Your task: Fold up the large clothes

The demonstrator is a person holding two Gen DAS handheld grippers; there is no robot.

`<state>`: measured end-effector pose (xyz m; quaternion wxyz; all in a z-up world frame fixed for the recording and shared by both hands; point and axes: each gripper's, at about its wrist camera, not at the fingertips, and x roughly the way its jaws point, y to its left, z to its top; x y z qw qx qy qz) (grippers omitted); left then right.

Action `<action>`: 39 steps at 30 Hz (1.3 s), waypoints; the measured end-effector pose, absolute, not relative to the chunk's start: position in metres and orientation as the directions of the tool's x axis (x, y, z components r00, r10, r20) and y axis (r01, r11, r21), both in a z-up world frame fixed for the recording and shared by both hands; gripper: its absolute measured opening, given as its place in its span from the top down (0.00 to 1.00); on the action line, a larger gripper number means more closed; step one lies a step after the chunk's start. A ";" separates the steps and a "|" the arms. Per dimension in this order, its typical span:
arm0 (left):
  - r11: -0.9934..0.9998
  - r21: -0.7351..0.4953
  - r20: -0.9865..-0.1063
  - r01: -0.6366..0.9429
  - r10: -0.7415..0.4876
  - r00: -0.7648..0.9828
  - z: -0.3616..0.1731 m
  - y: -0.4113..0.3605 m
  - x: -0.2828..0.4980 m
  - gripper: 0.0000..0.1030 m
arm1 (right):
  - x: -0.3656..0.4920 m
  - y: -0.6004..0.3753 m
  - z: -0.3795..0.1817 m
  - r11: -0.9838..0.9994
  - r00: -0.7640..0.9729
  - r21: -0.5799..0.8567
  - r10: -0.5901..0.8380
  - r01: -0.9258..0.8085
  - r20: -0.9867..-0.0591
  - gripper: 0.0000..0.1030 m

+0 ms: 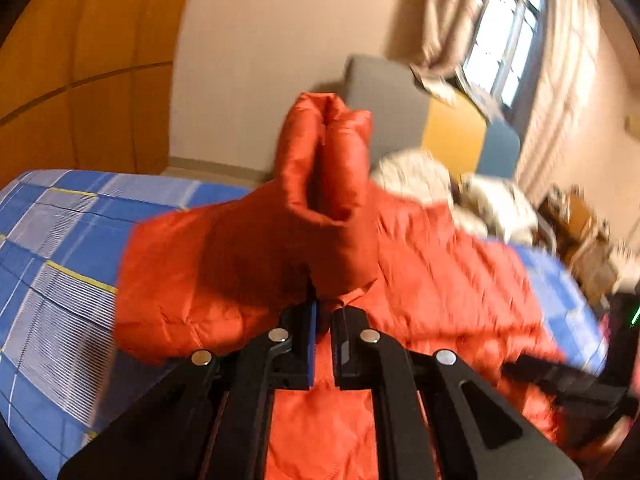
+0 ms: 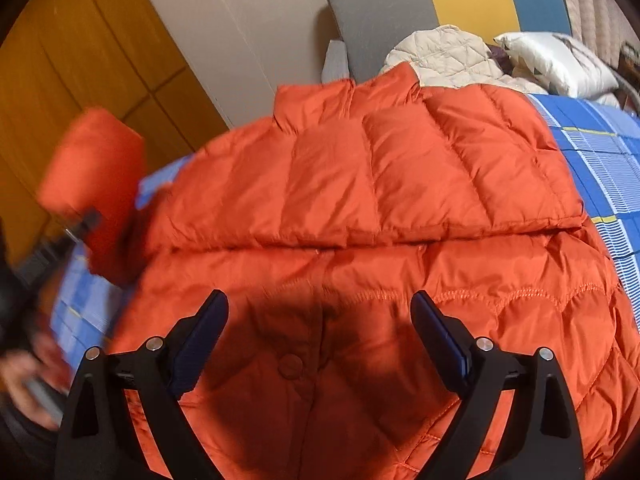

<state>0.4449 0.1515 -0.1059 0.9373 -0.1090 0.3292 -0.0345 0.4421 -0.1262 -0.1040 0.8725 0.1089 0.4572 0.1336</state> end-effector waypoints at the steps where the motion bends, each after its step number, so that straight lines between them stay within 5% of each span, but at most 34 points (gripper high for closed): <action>1: 0.976 -0.219 -0.621 0.003 -0.142 0.771 -0.108 0.143 0.443 0.95 | 0.445 -0.126 -0.100 0.932 0.545 0.334 0.354 -0.139 -0.760 0.12; 13: 0.987 -0.163 -0.686 0.010 -0.121 0.718 -0.136 0.109 0.443 0.91 | 0.495 -0.085 -0.096 0.772 0.393 0.603 0.627 -0.201 -0.672 0.19; 21: 0.988 -0.154 -0.681 0.020 -0.121 0.722 -0.136 0.099 0.438 0.77 | 0.534 -0.031 -0.101 0.659 0.249 0.731 0.748 -0.175 -0.615 0.19; 25: 0.987 -0.157 -0.680 0.021 -0.123 0.722 -0.134 0.097 0.436 0.68 | 0.546 -0.007 -0.108 0.677 0.206 0.713 0.735 -0.184 -0.646 0.42; 30: 0.981 -0.193 -0.662 -0.020 -0.115 0.740 -0.123 0.106 0.417 0.42 | 0.544 0.009 -0.097 0.746 0.230 0.606 0.664 -0.278 -0.712 0.80; 39: 0.913 -0.270 -0.698 -0.306 0.033 0.716 -0.131 0.174 0.380 0.35 | 0.536 -0.012 -0.032 0.739 0.367 0.572 0.673 -0.355 -0.642 0.89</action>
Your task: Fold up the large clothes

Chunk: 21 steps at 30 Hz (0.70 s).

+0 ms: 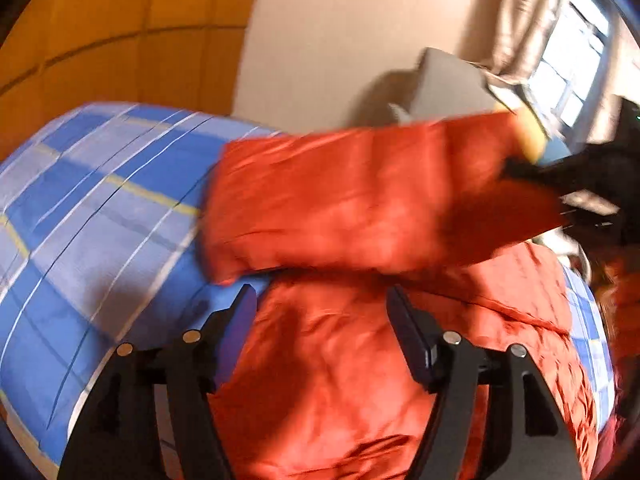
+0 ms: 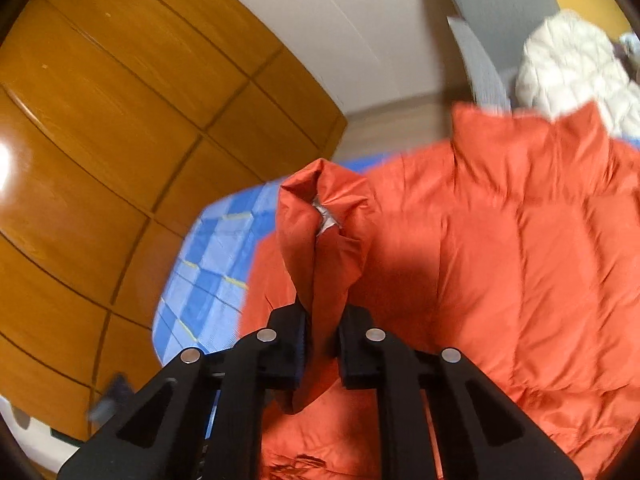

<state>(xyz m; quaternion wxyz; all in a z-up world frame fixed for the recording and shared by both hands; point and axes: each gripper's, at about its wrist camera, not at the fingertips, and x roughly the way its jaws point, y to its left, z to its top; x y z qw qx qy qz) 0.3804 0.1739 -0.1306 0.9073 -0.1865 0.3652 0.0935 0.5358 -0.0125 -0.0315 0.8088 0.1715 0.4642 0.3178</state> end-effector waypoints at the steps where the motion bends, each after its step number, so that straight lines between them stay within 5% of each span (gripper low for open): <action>1: 0.905 -0.264 -0.714 -0.333 0.049 0.698 -0.134 0.177 0.381 0.35 | 0.536 -0.017 -0.018 0.730 0.386 0.579 0.683 -0.363 -0.620 0.89; 11: 0.866 -0.273 -0.765 -0.419 0.068 0.640 -0.147 0.188 0.420 0.34 | 0.540 -0.091 0.045 0.733 0.547 0.583 0.665 -0.349 -0.509 0.89; 21: 0.910 -0.143 -0.788 -0.389 0.133 0.601 -0.142 0.147 0.476 0.34 | 0.544 -0.196 0.011 0.779 0.622 0.595 0.568 -0.196 -0.539 0.89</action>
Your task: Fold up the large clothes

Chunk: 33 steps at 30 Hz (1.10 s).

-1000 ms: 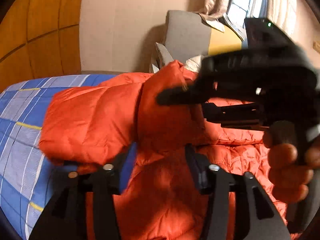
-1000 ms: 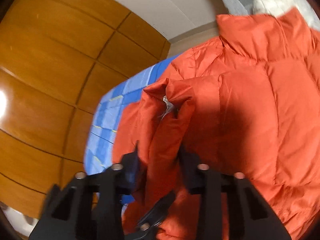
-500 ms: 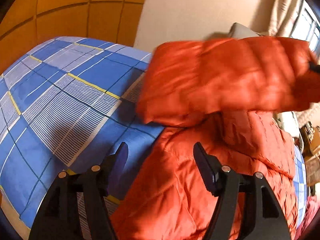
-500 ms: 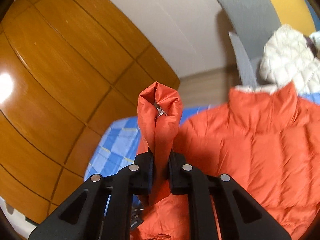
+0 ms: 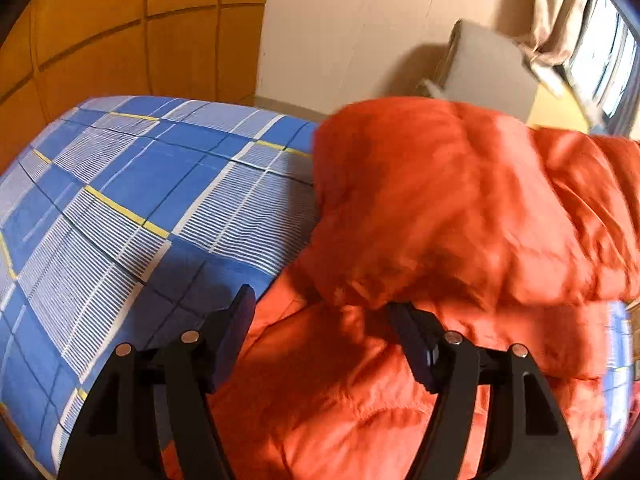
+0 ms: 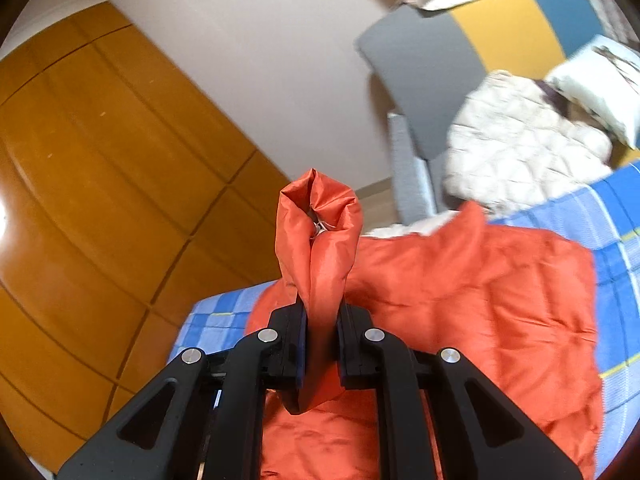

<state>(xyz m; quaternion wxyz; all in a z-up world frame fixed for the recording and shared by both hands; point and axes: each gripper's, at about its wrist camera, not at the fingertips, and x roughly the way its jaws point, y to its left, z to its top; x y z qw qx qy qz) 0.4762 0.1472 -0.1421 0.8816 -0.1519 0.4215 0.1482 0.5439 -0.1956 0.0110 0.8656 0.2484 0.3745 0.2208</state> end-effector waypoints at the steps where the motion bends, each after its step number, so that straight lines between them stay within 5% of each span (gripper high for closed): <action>1: 0.910 -0.138 -0.798 -0.392 0.132 0.588 -0.145 0.147 0.480 0.35 | 0.543 -0.206 0.003 0.783 0.627 0.598 0.555 -0.172 -0.546 0.89; 10: 0.931 -0.078 -0.842 -0.356 0.130 0.523 -0.167 0.141 0.485 0.56 | 0.544 -0.264 -0.100 0.827 0.567 0.555 0.414 0.094 -0.712 0.94; 17: 0.949 -0.088 -0.816 -0.302 0.105 0.568 -0.151 0.142 0.462 0.56 | 0.546 -0.272 -0.128 0.853 0.532 0.501 0.360 0.146 -0.767 0.94; 22: 0.942 -0.174 -0.728 -0.287 0.073 0.682 -0.109 0.152 0.445 0.40 | 0.544 -0.262 -0.118 0.904 0.531 0.406 0.278 0.138 -0.800 0.93; 28: 0.958 -0.203 -0.676 -0.202 0.012 0.736 -0.078 0.143 0.473 0.37 | 0.522 -0.260 -0.079 0.950 0.633 0.287 0.149 0.121 -0.760 0.48; 33: 0.968 -0.203 -0.681 -0.147 -0.032 0.732 -0.076 0.124 0.509 0.37 | 0.524 -0.227 -0.056 0.969 0.660 0.245 0.193 -0.014 -0.726 0.46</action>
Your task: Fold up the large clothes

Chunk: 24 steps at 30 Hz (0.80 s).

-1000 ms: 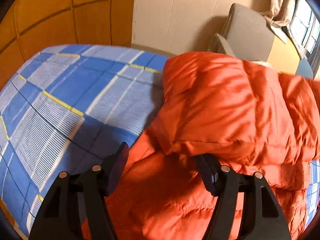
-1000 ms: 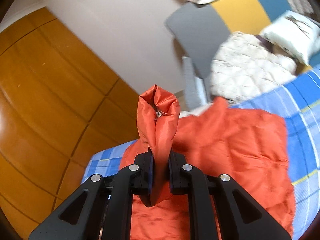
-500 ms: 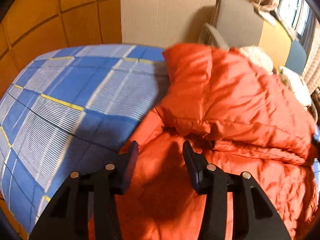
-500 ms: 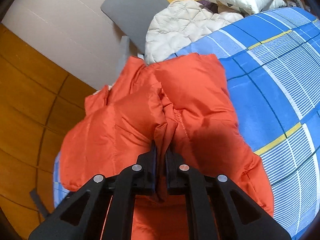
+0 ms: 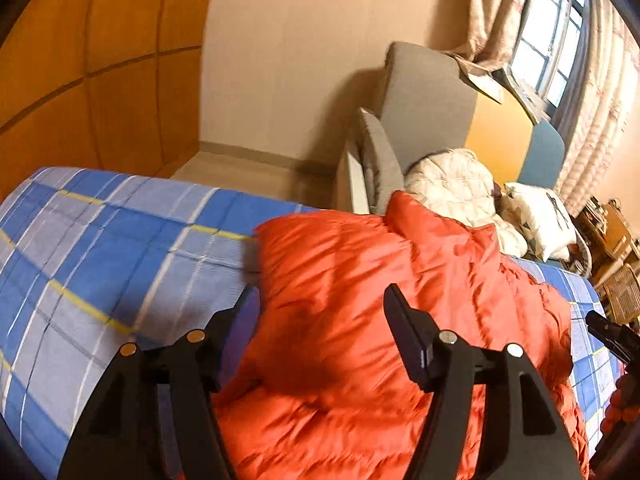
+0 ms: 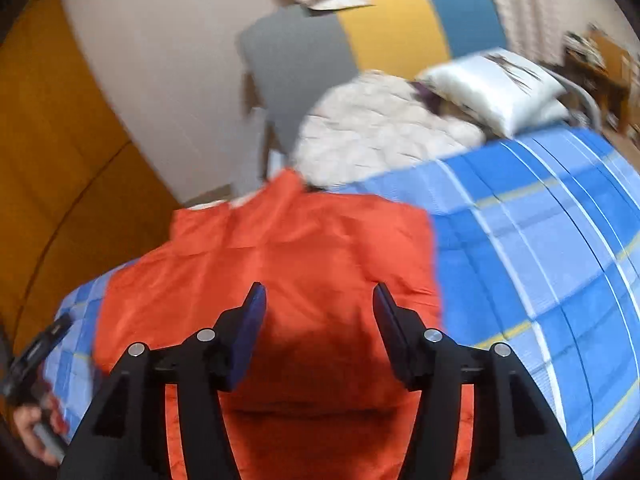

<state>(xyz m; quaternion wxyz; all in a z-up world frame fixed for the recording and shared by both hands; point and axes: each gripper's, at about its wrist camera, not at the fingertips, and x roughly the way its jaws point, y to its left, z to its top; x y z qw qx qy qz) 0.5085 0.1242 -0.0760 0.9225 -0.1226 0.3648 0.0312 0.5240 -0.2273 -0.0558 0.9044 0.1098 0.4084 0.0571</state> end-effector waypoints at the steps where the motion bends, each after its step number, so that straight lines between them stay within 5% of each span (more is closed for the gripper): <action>1: 0.969 -0.200 -0.684 -0.145 -0.032 0.729 -0.077 0.121 0.513 0.37 | 0.526 -0.220 -0.056 0.971 0.653 0.237 0.201 -0.033 -0.730 0.46; 24: 0.984 -0.105 -0.793 -0.146 0.006 0.609 -0.147 0.094 0.544 0.38 | 0.562 -0.189 -0.133 0.995 0.515 0.095 0.090 -0.017 -0.852 0.45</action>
